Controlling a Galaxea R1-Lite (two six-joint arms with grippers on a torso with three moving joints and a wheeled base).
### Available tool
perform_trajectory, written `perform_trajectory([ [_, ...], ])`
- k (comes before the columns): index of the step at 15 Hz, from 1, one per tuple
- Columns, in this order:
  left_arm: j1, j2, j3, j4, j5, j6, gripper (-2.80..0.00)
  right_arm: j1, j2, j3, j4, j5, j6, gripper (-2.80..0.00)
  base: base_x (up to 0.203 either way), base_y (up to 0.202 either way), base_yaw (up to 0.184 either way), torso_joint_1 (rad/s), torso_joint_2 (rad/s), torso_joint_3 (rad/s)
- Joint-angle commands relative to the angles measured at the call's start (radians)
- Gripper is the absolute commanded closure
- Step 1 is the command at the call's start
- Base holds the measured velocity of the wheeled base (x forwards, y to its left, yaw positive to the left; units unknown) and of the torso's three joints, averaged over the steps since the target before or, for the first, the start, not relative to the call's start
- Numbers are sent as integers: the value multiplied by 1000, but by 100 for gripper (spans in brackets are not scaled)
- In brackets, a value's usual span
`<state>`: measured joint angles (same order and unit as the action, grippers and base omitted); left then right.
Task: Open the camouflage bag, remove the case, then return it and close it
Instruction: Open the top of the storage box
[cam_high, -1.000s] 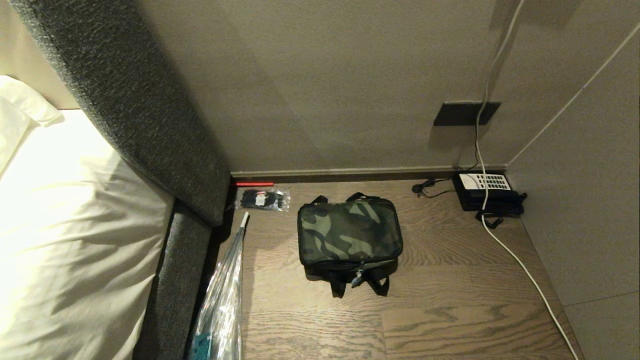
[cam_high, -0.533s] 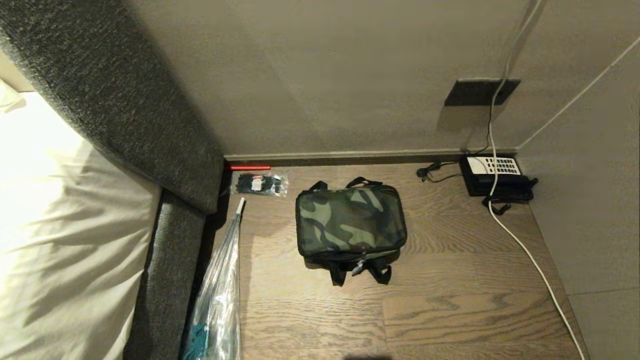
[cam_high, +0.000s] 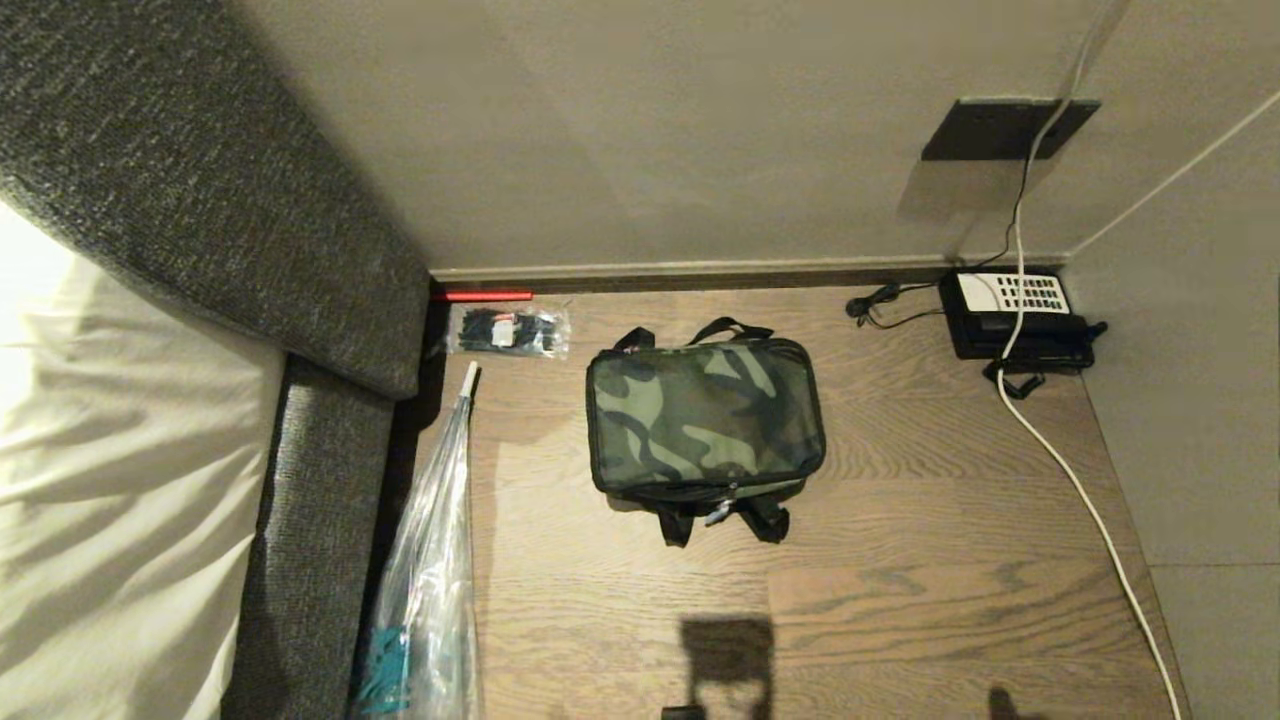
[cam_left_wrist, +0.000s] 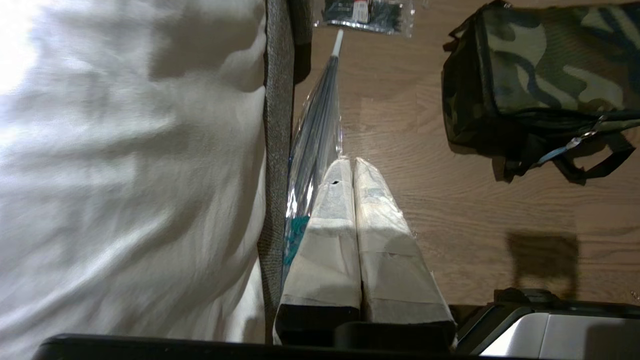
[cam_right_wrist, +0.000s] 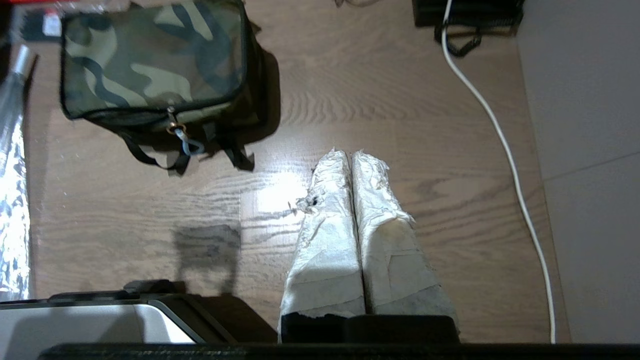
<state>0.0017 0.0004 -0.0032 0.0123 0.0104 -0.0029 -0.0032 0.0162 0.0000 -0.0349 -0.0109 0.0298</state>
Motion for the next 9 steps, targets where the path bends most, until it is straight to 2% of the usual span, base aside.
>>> perform_trajectory([
  [1, 0, -2, 0, 0, 0, -2, 0, 0, -1, 14, 0, 0, 1, 0, 0, 0, 0, 3, 2, -203],
  [9, 0, -2, 0, 0, 0, -2, 0, 0, -1, 13, 0, 0, 2, 0, 0, 0, 0, 2, 4, -199],
])
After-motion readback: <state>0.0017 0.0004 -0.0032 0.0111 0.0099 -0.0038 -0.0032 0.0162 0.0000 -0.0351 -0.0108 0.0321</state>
